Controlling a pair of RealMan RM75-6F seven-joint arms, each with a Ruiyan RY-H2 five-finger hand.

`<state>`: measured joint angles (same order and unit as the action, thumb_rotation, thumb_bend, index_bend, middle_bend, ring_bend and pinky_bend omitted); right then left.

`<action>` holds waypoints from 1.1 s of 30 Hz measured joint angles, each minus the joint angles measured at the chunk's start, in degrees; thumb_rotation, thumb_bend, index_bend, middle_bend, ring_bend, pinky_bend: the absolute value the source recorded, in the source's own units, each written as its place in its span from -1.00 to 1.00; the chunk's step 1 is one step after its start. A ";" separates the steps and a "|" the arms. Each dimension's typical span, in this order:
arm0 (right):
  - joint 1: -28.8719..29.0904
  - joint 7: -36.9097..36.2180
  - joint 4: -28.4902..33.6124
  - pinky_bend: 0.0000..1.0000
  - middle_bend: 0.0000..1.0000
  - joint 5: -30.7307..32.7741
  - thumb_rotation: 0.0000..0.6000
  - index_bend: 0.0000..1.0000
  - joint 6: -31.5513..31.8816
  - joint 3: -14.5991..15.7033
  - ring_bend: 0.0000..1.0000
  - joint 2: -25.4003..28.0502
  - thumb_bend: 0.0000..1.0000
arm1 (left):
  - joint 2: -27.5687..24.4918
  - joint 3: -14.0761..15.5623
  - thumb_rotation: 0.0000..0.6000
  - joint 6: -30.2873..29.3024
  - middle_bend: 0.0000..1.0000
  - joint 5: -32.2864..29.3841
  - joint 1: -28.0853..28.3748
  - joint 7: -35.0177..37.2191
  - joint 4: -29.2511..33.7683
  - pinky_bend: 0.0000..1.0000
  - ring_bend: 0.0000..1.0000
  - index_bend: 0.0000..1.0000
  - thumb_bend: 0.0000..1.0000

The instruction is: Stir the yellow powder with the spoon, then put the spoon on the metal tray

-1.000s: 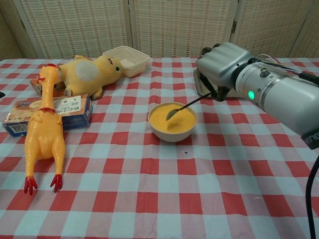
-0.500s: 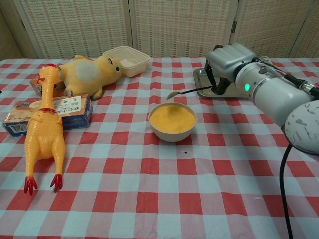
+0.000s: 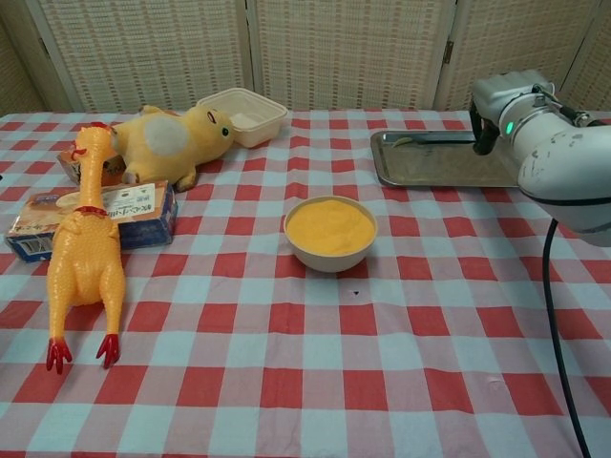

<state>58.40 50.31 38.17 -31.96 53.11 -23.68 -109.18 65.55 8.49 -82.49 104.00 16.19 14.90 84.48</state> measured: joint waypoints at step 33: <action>-2.14 -4.89 2.61 -1.00 -1.00 -6.65 1.00 -1.00 -6.26 -5.09 -1.00 2.71 -0.64 | 0.72 -1.25 1.00 2.04 -1.00 -2.74 0.37 -1.36 -0.38 -0.79 -1.00 -1.00 0.08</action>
<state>56.26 45.42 40.78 -38.61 46.85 -28.77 -106.47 66.27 7.24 -80.45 101.26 16.57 13.54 84.10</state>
